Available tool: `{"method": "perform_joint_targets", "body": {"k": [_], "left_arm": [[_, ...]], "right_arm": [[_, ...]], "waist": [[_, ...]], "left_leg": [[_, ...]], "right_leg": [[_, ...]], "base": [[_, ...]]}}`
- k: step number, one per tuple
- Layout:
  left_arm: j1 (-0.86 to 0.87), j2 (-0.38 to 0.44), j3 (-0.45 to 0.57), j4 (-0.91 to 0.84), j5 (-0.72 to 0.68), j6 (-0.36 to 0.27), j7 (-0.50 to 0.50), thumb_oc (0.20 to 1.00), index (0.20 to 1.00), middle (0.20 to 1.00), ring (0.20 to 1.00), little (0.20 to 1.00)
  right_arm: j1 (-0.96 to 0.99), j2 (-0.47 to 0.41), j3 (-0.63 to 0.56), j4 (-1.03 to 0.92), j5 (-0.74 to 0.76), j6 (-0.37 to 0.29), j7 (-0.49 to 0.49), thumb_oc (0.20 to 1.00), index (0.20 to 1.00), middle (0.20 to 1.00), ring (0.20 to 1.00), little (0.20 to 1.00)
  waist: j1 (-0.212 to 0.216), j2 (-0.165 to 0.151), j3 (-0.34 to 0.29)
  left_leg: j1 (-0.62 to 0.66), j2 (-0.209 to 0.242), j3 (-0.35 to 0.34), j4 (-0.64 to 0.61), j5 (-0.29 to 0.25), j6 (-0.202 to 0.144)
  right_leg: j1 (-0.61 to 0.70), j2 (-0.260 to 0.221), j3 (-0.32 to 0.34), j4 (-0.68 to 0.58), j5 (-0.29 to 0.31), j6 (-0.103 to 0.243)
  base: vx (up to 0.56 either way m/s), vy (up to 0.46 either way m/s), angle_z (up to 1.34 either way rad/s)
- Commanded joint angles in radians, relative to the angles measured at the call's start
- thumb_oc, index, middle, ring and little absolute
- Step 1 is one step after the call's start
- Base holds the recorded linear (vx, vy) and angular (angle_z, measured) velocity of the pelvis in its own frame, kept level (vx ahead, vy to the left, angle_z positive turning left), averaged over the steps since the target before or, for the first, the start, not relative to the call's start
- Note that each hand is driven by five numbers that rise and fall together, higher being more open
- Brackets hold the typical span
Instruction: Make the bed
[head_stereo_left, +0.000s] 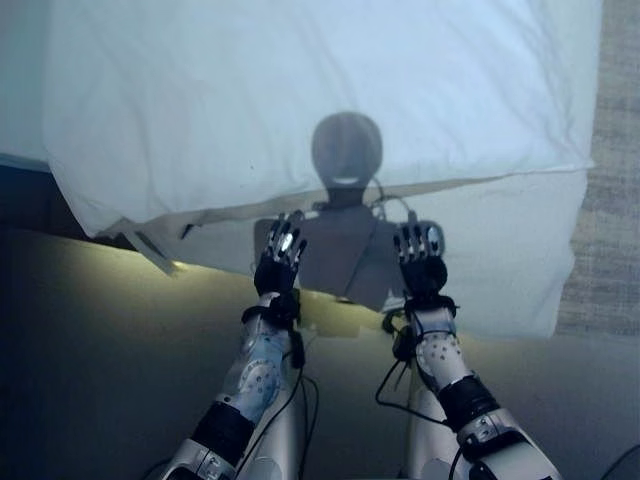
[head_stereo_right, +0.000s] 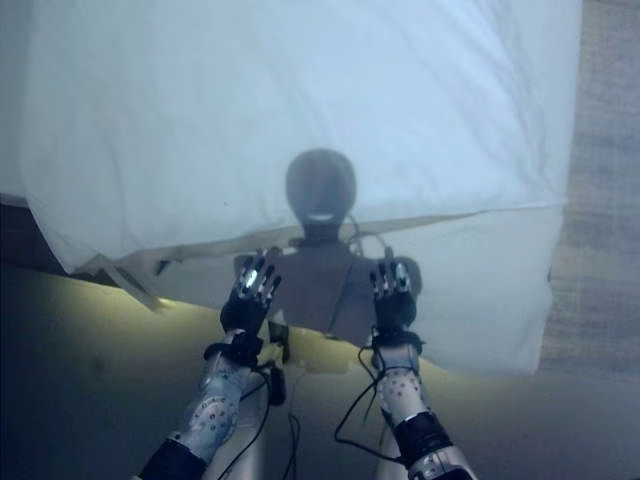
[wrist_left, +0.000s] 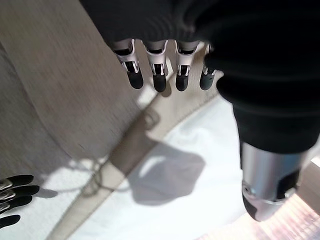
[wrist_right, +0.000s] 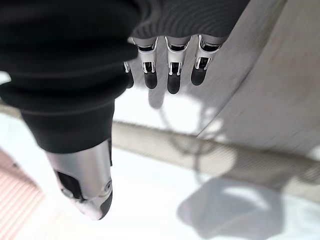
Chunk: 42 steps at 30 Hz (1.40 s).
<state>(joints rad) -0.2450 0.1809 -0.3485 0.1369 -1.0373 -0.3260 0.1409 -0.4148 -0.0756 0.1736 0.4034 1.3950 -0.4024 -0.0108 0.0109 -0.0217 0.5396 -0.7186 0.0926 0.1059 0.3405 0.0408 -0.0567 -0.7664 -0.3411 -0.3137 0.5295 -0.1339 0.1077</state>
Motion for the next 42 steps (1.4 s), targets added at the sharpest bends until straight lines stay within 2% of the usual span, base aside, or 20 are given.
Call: {"method": "perform_joint_targets", "body": {"k": [1, 2, 8, 17, 25, 29, 31, 42], "left_arm": [[0.026, 0.025, -0.015, -0.117, 0.041, -0.042, -0.039, 1.000, 1.000, 1.000, 1.000, 1.000], [0.022, 0.034, -0.018, -0.123, 0.045, -0.045, -0.040, 1.000, 1.000, 1.000, 1.000, 1.000], [0.012, 0.054, -0.033, -0.133, 0.068, -0.046, -0.040, 1.000, 1.000, 1.000, 1.000, 1.000], [0.019, 0.089, -0.045, -0.150, 0.084, -0.043, -0.057, 1.000, 1.000, 1.000, 1.000, 1.000], [-0.004, 0.100, -0.058, -0.161, 0.074, -0.051, -0.066, 1.000, 1.000, 1.000, 1.000, 1.000], [-0.013, 0.119, -0.068, -0.179, 0.078, -0.047, -0.070, 1.000, 1.000, 1.000, 1.000, 1.000], [-0.024, 0.113, -0.070, -0.173, 0.078, -0.048, -0.061, 1.000, 1.000, 1.000, 1.000, 1.000], [-0.033, 0.092, -0.065, -0.188, 0.078, -0.049, -0.022, 1.000, 1.000, 1.000, 1.000, 1.000]], "right_arm": [[0.024, -0.011, -0.020, -0.123, 0.043, -0.074, 0.065, 1.000, 1.000, 1.000, 1.000, 1.000], [-0.007, -0.028, -0.022, -0.138, 0.044, -0.096, 0.067, 1.000, 1.000, 1.000, 1.000, 1.000], [-0.079, -0.060, -0.043, -0.182, 0.053, -0.123, 0.084, 1.000, 1.000, 1.000, 1.000, 1.000], [-0.115, -0.098, -0.041, -0.225, 0.059, -0.134, 0.109, 1.000, 1.000, 1.000, 1.000, 1.000], [-0.189, -0.133, -0.046, -0.122, 0.075, -0.113, 0.088, 1.000, 1.000, 1.000, 1.000, 1.000], [-0.277, -0.180, -0.059, 0.033, 0.088, -0.094, 0.043, 1.000, 1.000, 1.000, 1.000, 1.000], [-0.301, -0.178, -0.067, 0.058, 0.080, -0.087, 0.008, 1.000, 1.000, 1.000, 1.000, 1.000], [-0.174, -0.111, -0.037, 0.042, 0.074, -0.061, -0.012, 1.000, 1.000, 1.000, 1.000, 1.000]], "waist": [[-0.006, 0.008, -0.020], [-0.001, 0.010, -0.020], [0.009, 0.014, -0.020], [0.017, 0.020, -0.020], [0.026, 0.023, -0.020], [0.042, 0.031, -0.020], [0.041, 0.032, -0.020], [0.022, 0.025, -0.020]], "left_leg": [[-0.017, -0.006, 0.000, 0.092, -0.132, 0.006], [-0.039, -0.006, -0.005, 0.094, -0.130, 0.006], [-0.088, -0.009, -0.018, 0.107, -0.130, 0.008], [-0.123, -0.012, -0.023, 0.106, -0.127, 0.008], [-0.139, -0.016, -0.023, 0.100, -0.124, 0.010], [-0.149, -0.020, -0.026, 0.100, -0.124, 0.011], [-0.156, -0.021, -0.024, 0.099, -0.123, 0.011], [-0.168, -0.024, -0.021, 0.101, -0.127, 0.017]], "right_leg": [[0.007, -0.034, -0.019, -0.088, 0.164, 0.076], [-0.016, -0.035, -0.021, -0.081, 0.163, 0.074], [-0.065, -0.037, -0.025, -0.062, 0.157, 0.073], [-0.107, -0.041, -0.023, -0.047, 0.153, 0.074], [-0.135, -0.041, -0.016, -0.040, 0.151, 0.073], [-0.148, -0.044, -0.015, -0.033, 0.149, 0.075], [-0.152, -0.042, -0.016, -0.034, 0.150, 0.074], [-0.164, -0.038, -0.015, -0.041, 0.156, 0.075]], "base": [[0.00, 0.000, 0.00], [0.00, 0.000, 0.00], [0.00, -0.004, 0.01], [0.00, -0.008, 0.01], [0.00, 0.000, 0.00], [0.00, 0.000, 0.00], [0.00, 0.000, 0.00], [0.00, 0.000, 0.00]]}}
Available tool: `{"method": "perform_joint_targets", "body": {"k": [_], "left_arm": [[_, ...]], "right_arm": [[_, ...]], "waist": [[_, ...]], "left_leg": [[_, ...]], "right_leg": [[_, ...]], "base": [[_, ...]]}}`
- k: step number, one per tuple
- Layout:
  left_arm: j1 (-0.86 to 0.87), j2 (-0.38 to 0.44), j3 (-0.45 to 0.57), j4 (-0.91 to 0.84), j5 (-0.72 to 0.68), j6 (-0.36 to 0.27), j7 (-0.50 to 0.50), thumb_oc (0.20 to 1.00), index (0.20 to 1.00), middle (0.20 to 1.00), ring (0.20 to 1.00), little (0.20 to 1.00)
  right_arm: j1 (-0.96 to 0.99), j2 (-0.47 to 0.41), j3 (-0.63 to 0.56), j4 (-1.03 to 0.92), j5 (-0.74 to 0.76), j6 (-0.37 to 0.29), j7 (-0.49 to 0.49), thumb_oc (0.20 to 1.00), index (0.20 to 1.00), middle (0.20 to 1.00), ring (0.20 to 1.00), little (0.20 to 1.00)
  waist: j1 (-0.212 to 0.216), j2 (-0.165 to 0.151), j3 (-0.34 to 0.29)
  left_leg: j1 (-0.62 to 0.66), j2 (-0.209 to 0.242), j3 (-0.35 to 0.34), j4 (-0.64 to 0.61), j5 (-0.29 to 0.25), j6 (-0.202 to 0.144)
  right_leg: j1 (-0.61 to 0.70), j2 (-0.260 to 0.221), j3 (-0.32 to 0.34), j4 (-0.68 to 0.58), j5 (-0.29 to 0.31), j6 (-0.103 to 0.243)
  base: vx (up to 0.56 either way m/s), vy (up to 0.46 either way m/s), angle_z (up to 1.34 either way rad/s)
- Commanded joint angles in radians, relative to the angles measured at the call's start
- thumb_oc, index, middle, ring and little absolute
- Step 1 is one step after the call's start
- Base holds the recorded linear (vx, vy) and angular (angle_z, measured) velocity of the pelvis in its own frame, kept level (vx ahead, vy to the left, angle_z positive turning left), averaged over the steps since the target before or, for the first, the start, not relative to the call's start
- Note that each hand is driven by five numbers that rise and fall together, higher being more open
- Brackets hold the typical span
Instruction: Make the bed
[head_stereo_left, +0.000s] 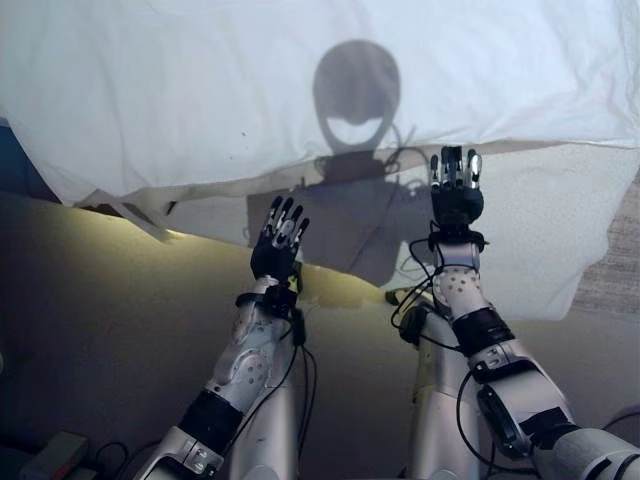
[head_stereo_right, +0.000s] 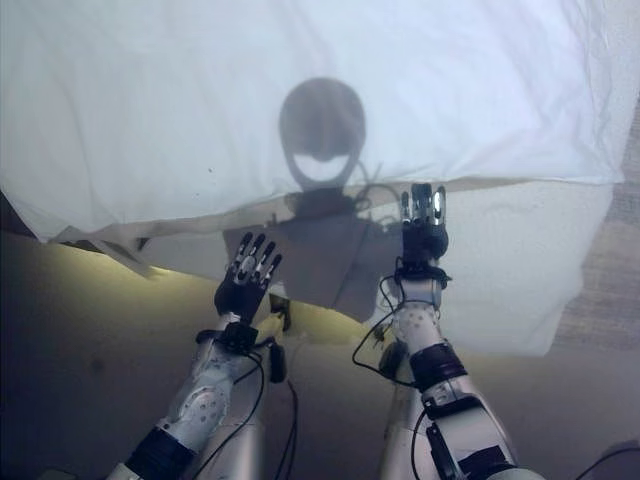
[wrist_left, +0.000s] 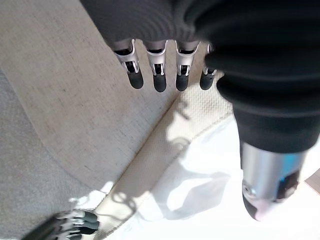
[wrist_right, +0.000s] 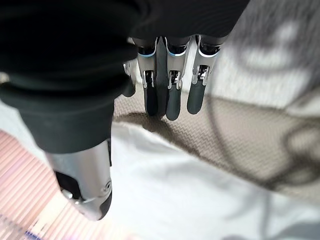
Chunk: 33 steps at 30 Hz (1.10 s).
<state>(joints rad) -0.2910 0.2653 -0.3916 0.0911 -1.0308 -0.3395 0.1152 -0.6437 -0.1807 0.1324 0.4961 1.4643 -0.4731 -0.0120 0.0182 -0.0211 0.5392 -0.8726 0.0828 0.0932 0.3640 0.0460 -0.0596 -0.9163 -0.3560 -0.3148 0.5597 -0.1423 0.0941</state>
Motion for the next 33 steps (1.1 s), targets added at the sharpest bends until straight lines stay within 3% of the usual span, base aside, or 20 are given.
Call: {"method": "perform_joint_targets", "body": {"k": [1, 13, 20, 27, 33], "left_arm": [[0.012, 0.004, -0.019, -0.145, 0.070, -0.038, 0.008, 1.000, 1.000, 1.000, 1.000, 1.000], [0.007, 0.007, -0.003, -0.164, 0.072, -0.044, 0.034, 1.000, 1.000, 1.000, 1.000, 1.000], [0.008, 0.020, 0.001, -0.162, 0.079, -0.045, 0.039, 1.000, 1.000, 1.000, 1.000, 1.000], [0.010, 0.031, 0.000, -0.171, 0.086, -0.047, 0.034, 1.000, 1.000, 1.000, 1.000, 1.000], [0.017, 0.054, -0.018, -0.183, 0.081, -0.052, 0.026, 1.000, 1.000, 1.000, 1.000, 1.000]], "right_arm": [[0.066, 0.004, -0.002, -0.051, 0.007, 0.006, -0.014, 1.000, 1.000, 1.000, 1.000, 1.000], [0.094, 0.039, -0.031, -0.090, -0.005, -0.028, -0.052, 1.000, 1.000, 1.000, 1.000, 1.000], [0.063, 0.014, -0.050, -0.103, -0.031, -0.048, -0.074, 1.000, 1.000, 1.000, 1.000, 1.000], [-0.017, -0.042, -0.074, -0.049, -0.044, -0.051, -0.097, 1.000, 1.000, 1.000, 1.000, 1.000], [-0.192, -0.142, -0.121, 0.151, -0.039, -0.042, -0.153, 1.000, 1.000, 1.000, 1.000, 1.000]], "waist": [[0.011, 0.024, -0.019], [-0.008, 0.017, -0.019], [-0.010, 0.009, -0.019], [-0.002, 0.009, -0.019], [0.020, 0.029, -0.019]], "left_leg": [[-0.016, -0.015, -0.008, 0.078, -0.133, 0.020], [-0.014, -0.013, -0.002, 0.085, -0.141, 0.023], [-0.013, -0.010, 0.005, 0.082, -0.142, 0.024], [-0.011, -0.008, 0.003, 0.081, -0.143, 0.023], [-0.009, -0.009, -0.001, 0.084, -0.148, 0.023]], "right_leg": [[-0.016, -0.022, -0.013, -0.070, 0.164, 0.088], [-0.021, -0.020, -0.004, -0.074, 0.166, 0.088], [-0.022, -0.018, -0.004, -0.078, 0.170, 0.088], [-0.018, -0.016, -0.005, -0.079, 0.167, 0.089], [-0.017, -0.016, -0.004, -0.072, 0.162, 0.090]], "base": [[0.00, 0.000, 0.00], [0.00, 0.000, 0.00], [0.00, 0.000, 0.00], [0.00, 0.000, 0.00], [0.00, 0.000, 0.00]]}}
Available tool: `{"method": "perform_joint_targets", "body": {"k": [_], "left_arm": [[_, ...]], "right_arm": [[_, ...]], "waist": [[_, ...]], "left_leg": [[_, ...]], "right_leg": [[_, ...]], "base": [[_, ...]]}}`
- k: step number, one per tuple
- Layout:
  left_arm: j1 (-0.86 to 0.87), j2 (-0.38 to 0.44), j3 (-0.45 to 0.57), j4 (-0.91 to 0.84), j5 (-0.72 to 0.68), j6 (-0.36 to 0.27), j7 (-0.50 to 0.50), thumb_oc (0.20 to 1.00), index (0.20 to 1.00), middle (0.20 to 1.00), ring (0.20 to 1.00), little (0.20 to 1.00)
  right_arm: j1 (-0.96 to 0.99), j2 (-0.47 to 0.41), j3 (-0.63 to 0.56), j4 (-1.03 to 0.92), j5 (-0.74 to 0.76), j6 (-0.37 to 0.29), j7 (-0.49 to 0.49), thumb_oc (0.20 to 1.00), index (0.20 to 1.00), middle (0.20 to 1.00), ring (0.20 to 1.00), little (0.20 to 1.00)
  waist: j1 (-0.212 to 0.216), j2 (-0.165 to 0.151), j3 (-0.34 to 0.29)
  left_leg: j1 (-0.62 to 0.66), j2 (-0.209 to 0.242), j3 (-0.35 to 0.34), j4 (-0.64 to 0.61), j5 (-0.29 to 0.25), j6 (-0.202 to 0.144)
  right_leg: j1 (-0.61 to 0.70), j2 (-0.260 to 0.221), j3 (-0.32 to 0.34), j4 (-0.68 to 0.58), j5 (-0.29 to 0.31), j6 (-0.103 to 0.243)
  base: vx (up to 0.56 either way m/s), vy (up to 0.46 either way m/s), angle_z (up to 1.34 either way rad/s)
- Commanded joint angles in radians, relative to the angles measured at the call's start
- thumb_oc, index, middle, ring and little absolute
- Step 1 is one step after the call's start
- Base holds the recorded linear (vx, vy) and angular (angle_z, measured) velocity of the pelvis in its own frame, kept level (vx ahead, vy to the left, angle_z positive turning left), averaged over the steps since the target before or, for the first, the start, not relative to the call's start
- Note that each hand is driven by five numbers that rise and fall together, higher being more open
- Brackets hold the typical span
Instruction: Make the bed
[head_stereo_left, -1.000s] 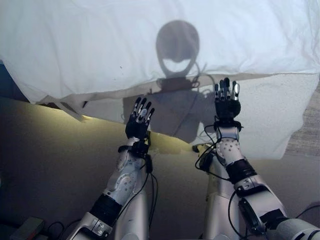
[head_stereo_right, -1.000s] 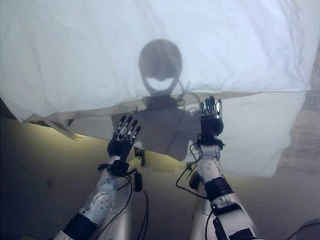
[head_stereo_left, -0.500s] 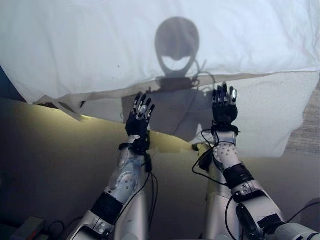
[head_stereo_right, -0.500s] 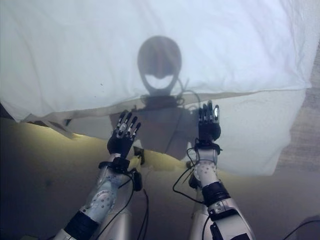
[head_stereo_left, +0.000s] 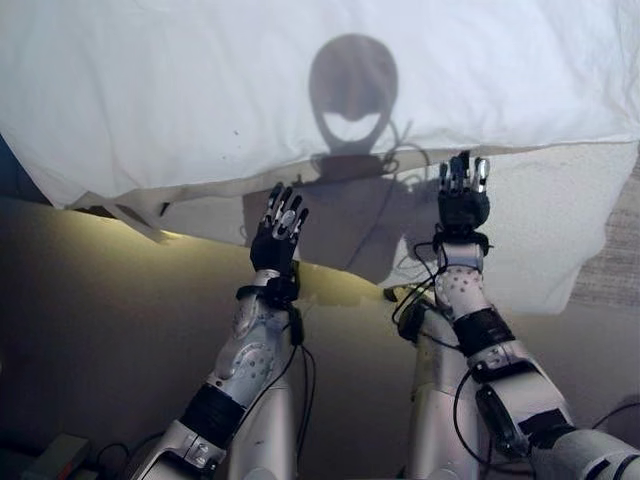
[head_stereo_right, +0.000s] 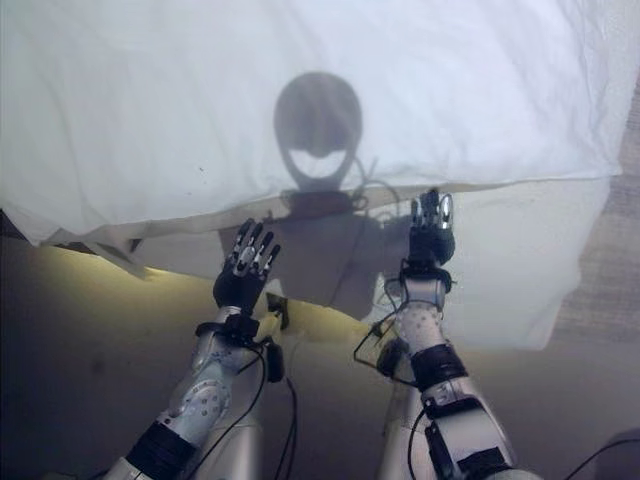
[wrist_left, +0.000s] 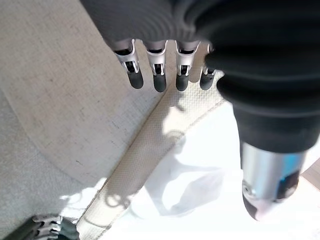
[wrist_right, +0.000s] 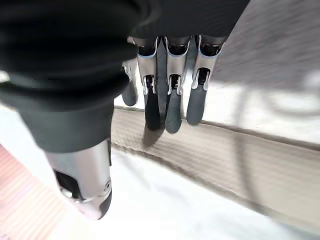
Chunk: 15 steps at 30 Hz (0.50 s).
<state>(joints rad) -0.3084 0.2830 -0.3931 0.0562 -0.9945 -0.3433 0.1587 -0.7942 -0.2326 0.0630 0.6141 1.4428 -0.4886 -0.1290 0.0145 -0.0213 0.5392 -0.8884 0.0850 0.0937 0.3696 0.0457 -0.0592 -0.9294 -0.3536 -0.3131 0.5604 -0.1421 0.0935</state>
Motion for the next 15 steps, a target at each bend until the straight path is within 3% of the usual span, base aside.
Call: {"method": "perform_joint_targets", "body": {"k": [1, 7, 15], "left_arm": [[0.034, 0.036, -0.017, -0.149, 0.044, -0.049, -0.018, 1.000, 1.000, 1.000, 1.000, 1.000], [0.042, 0.068, -0.058, -0.171, 0.046, -0.033, -0.042, 1.000, 1.000, 1.000, 1.000, 1.000], [0.024, 0.068, -0.066, -0.160, 0.051, -0.034, -0.045, 1.000, 1.000, 1.000, 1.000, 1.000]], "right_arm": [[-0.046, -0.093, -0.052, 0.040, -0.017, -0.025, -0.034, 1.000, 1.000, 1.000, 1.000, 1.000], [-0.227, -0.216, -0.026, 0.272, -0.049, 0.052, -0.069, 1.000, 1.000, 1.000, 1.000, 1.000], [-0.293, -0.249, -0.008, 0.337, -0.037, 0.064, -0.070, 1.000, 1.000, 1.000, 1.000, 1.000]], "waist": [[0.024, 0.030, -0.019], [0.052, 0.045, -0.019], [0.052, 0.051, -0.019]], "left_leg": [[0.006, -0.011, -0.001, 0.079, -0.148, 0.023], [0.006, -0.010, 0.001, 0.081, -0.153, 0.027], [0.005, -0.012, 0.008, 0.083, -0.157, 0.029]], "right_leg": [[-0.005, -0.018, -0.006, -0.073, 0.161, 0.091], [-0.012, -0.014, 0.000, -0.072, 0.164, 0.094], [-0.018, -0.010, 0.003, -0.065, 0.161, 0.094]], "base": [[0.00, 0.000, 0.00], [0.00, 0.008, -0.02], [0.01, 0.004, -0.02]]}}
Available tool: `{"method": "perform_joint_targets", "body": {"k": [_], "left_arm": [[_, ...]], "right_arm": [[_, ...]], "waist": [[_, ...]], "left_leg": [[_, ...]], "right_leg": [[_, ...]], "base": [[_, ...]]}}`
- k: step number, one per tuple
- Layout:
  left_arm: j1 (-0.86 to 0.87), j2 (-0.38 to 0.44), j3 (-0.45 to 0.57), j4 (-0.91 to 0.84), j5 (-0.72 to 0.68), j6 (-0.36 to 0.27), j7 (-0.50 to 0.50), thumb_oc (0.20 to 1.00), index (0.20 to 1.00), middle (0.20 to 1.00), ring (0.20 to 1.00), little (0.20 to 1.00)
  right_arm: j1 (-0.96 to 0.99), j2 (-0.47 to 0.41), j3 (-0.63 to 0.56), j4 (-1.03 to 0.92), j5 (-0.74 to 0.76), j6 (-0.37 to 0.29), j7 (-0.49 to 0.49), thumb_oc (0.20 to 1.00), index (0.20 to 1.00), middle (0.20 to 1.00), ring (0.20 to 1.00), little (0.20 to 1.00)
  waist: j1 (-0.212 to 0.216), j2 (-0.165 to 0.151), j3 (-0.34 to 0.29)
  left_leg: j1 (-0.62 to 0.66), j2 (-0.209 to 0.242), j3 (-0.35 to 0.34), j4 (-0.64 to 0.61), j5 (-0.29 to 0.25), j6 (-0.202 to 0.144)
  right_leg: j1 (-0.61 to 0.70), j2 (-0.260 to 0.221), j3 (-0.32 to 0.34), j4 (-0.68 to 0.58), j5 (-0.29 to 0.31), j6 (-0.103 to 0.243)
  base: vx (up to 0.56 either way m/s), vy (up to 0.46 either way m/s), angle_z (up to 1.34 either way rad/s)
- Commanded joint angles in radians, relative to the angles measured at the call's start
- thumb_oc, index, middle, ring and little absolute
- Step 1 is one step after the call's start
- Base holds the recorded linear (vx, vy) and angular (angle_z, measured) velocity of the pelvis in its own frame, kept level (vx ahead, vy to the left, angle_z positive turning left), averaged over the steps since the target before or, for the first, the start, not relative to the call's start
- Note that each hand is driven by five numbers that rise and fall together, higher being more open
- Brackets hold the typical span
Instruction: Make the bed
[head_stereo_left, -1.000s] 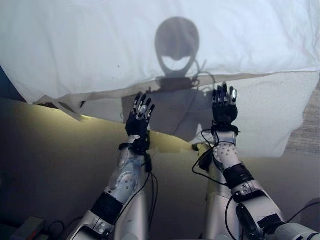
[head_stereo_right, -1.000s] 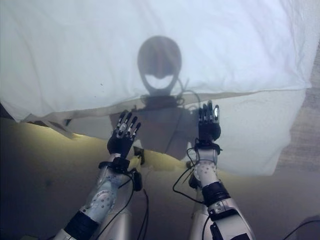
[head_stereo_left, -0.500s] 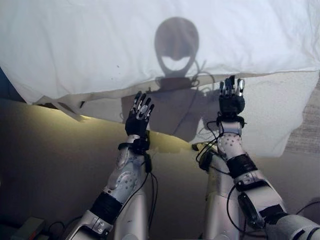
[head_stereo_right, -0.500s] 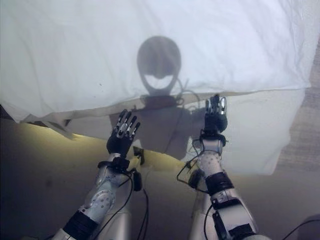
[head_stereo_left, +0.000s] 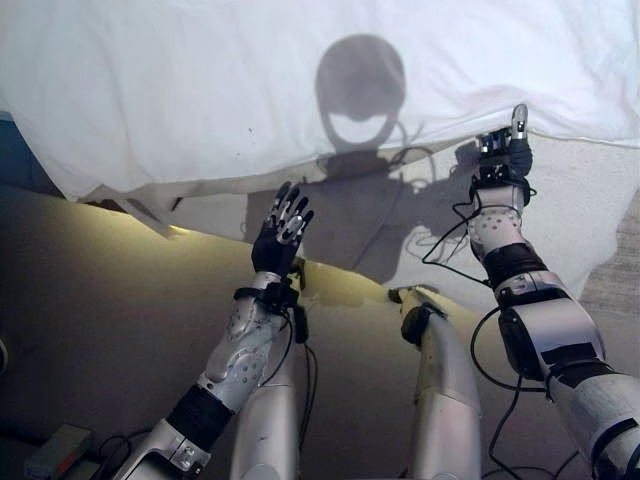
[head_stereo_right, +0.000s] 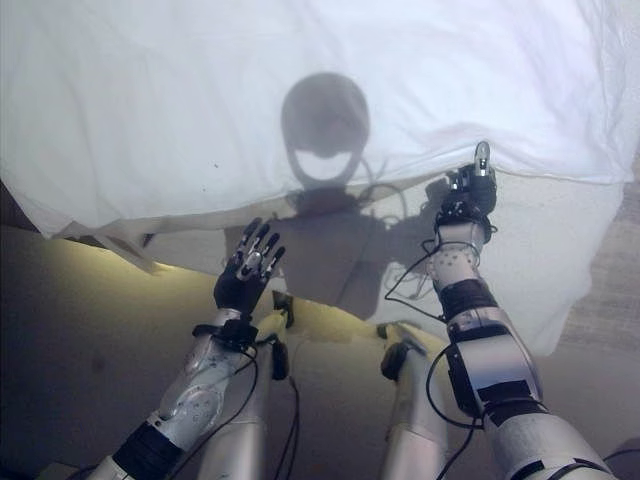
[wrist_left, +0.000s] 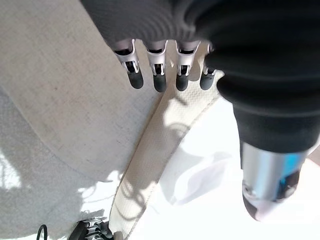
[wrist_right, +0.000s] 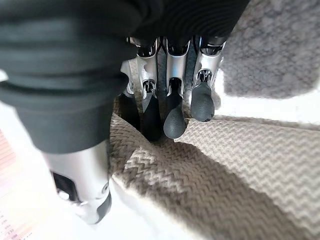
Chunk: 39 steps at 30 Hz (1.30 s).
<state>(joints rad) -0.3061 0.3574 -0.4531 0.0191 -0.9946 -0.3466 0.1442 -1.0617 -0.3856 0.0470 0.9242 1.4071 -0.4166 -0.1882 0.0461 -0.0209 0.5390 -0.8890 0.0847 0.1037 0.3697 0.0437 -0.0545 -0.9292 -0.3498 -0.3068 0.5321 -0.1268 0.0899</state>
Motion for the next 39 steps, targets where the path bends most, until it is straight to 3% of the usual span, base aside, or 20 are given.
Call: {"method": "perform_joint_targets", "body": {"k": [1, 7, 14, 22, 32, 33, 39], "left_arm": [[0.021, -0.007, -0.003, -0.127, 0.051, -0.033, -0.029, 1.000, 1.000, 1.000, 1.000, 1.000], [0.023, -0.020, 0.031, -0.127, 0.056, -0.041, -0.016, 1.000, 1.000, 1.000, 1.000, 1.000], [0.028, -0.027, 0.056, -0.137, 0.035, -0.055, -0.023, 1.000, 1.000, 1.000, 1.000, 1.000], [-0.179, -0.122, -0.034, -0.051, -0.075, -0.082, -0.031, 1.000, 1.000, 1.000, 1.000, 1.000], [-0.372, -0.263, -0.122, 0.062, -0.218, -0.088, -0.062, 1.000, 1.000, 1.000, 1.000, 1.000], [-0.420, -0.312, -0.149, 0.085, -0.261, -0.081, -0.070, 1.000, 1.000, 1.000, 1.000, 1.000], [-0.481, -0.377, -0.193, 0.131, -0.358, -0.045, -0.105, 1.000, 1.000, 1.000, 1.000, 1.000]], "right_arm": [[-0.028, -0.092, 0.010, 0.013, 0.003, -0.014, -0.010, 1.000, 1.000, 1.000, 1.000, 1.000], [0.065, -0.046, 0.040, -0.290, -0.008, -0.095, 0.031, 1.000, 1.000, 1.000, 1.000, 1.000], [0.119, -0.030, 0.002, -0.432, -0.018, -0.167, 0.045, 1.000, 1.000, 1.000, 1.000, 1.000], [0.167, 0.026, 0.036, -0.603, -0.071, -0.214, 0.034, 1.000, 1.000, 1.000, 1.000, 1.000], [0.101, 0.030, 0.105, -0.604, -0.087, -0.204, 0.009, 1.000, 1.000, 1.000, 1.000, 1.000], [0.089, 0.040, 0.116, -0.599, -0.081, -0.202, 0.014, 1.000, 1.000, 1.000, 1.000, 1.000], [0.071, 0.054, 0.141, -0.594, -0.076, -0.193, 0.021, 1.000, 1.000, 1.000, 1.000, 1.000]], "waist": [[0.019, 0.051, -0.019], [-0.008, 0.027, -0.019], [-0.020, 0.016, -0.019], [-0.065, -0.025, -0.019], [-0.094, -0.050, -0.019], [-0.105, -0.055, -0.019], [-0.124, -0.057, -0.019]], "left_leg": [[0.005, -0.012, -0.001, 0.083, -0.155, 0.024], [-0.001, -0.011, 0.002, 0.086, -0.154, 0.023], [0.001, -0.010, -0.002, 0.084, -0.152, 0.021], [-0.002, 0.005, 0.001, 0.093, -0.148, 0.015], [-0.006, 0.022, 0.005, 0.096, -0.143, 0.007], [-0.003, 0.024, 0.003, 0.093, -0.142, 0.005], [-0.012, 0.028, 0.004, 0.094, -0.142, 0.006]], "right_leg": [[-0.020, -0.012, -0.001, -0.037, 0.146, 0.098], [-0.026, -0.005, -0.001, -0.040, 0.146, 0.094], [-0.025, -0.007, -0.006, -0.037, 0.144, 0.095], [-0.027, 0.005, -0.009, -0.040, 0.148, 0.094], [-0.034, 0.024, -0.001, -0.051, 0.150, 0.096], [-0.036, 0.027, -0.002, -0.053, 0.149, 0.097], [-0.048, 0.036, 0.008, -0.053, 0.149, 0.100]], "base": [[0.00, 0.000, 0.00], [0.00, 0.000, 0.00], [0.00, 0.000, 0.00], [0.00, -0.004, -0.01], [-0.01, -0.023, -0.06], [0.00, -0.028, -0.04], [0.00, -0.018, -0.04]]}}
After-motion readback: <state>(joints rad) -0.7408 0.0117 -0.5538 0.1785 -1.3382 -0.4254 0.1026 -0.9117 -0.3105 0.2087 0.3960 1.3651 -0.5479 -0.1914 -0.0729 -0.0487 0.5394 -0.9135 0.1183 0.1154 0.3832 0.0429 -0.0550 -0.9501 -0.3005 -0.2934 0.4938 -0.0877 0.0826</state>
